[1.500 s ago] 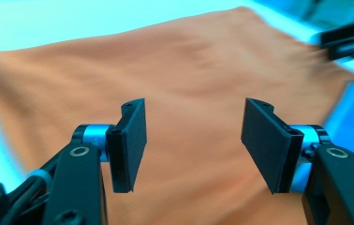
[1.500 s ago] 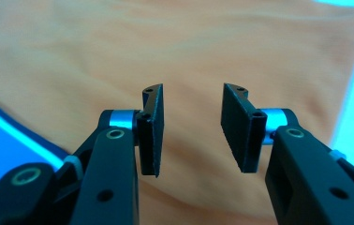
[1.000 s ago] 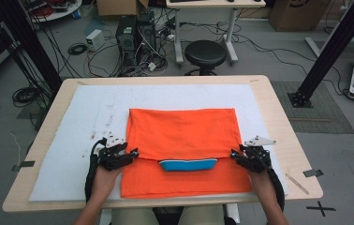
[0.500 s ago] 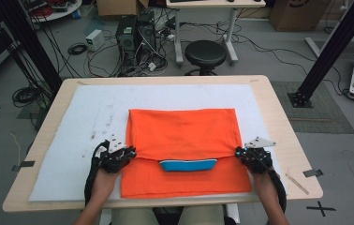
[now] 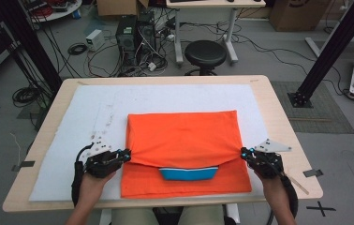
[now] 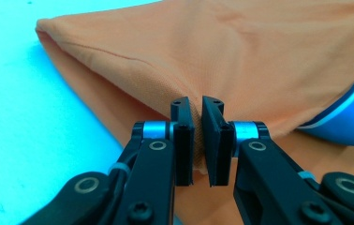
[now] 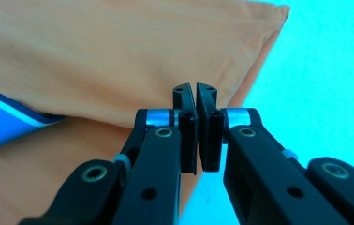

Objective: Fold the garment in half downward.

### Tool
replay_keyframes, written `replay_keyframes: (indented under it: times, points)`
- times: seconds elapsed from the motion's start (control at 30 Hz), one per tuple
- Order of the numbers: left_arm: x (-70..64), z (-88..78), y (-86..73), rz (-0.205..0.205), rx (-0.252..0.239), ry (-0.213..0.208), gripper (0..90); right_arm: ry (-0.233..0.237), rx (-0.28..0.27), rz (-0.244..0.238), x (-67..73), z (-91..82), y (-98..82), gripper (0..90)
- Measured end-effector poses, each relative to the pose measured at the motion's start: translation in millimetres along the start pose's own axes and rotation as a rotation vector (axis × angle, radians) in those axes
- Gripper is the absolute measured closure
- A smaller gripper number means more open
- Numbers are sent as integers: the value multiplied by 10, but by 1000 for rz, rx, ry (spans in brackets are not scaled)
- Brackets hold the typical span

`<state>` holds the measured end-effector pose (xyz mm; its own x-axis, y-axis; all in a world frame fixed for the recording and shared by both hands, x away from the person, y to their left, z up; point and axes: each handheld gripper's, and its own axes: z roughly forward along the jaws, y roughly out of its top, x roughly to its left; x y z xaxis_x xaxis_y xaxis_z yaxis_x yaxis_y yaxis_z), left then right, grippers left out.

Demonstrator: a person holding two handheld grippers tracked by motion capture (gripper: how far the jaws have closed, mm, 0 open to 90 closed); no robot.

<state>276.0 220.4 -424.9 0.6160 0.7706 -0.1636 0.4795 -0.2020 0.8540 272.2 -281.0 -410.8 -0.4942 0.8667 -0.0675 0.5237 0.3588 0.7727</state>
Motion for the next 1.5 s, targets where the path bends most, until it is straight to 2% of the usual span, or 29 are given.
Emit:
replay_keyframes:
  times: [0.17,0.27,0.37,0.43,0.5,0.6,0.73,0.87,0.97,1.1,1.17,1.27,1.37,1.43,1.5]
  points:
    - [-24,-115,-47,-10,12,-60,829,17,-10,-6,40,-172,-26,900]
    - [-47,-107,-105,6,45,-60,826,27,6,-5,54,-181,-71,900]
    - [-24,-70,-135,0,69,-51,797,47,25,6,63,-144,-119,900]
    - [12,-51,-110,-19,58,-23,649,45,25,16,60,-118,-137,863]
    - [71,-29,-55,-45,27,3,509,38,9,40,31,-103,-125,761]
    - [196,67,68,-65,0,35,415,16,-16,59,-36,-54,-45,671]
    - [347,275,232,-67,-25,67,371,-2,-20,74,-147,112,106,626]
    - [463,441,366,-82,-26,96,343,-18,-14,110,-291,325,237,605]
    - [535,523,429,-81,-45,121,343,-26,0,131,-391,468,317,588]
    - [681,673,538,-94,-37,143,342,-45,19,165,-531,640,420,556]
    - [761,760,586,-104,-8,146,342,-44,29,187,-605,711,461,540]
    - [851,854,572,-101,-29,167,337,-60,58,199,-701,821,534,527]
    - [946,980,534,-145,20,160,336,-48,75,221,-773,940,614,512]
    - [980,1046,539,-143,38,163,337,-60,102,209,-806,1034,657,509]
    - [999,1111,563,-141,54,173,337,-54,114,215,-830,1121,676,506]
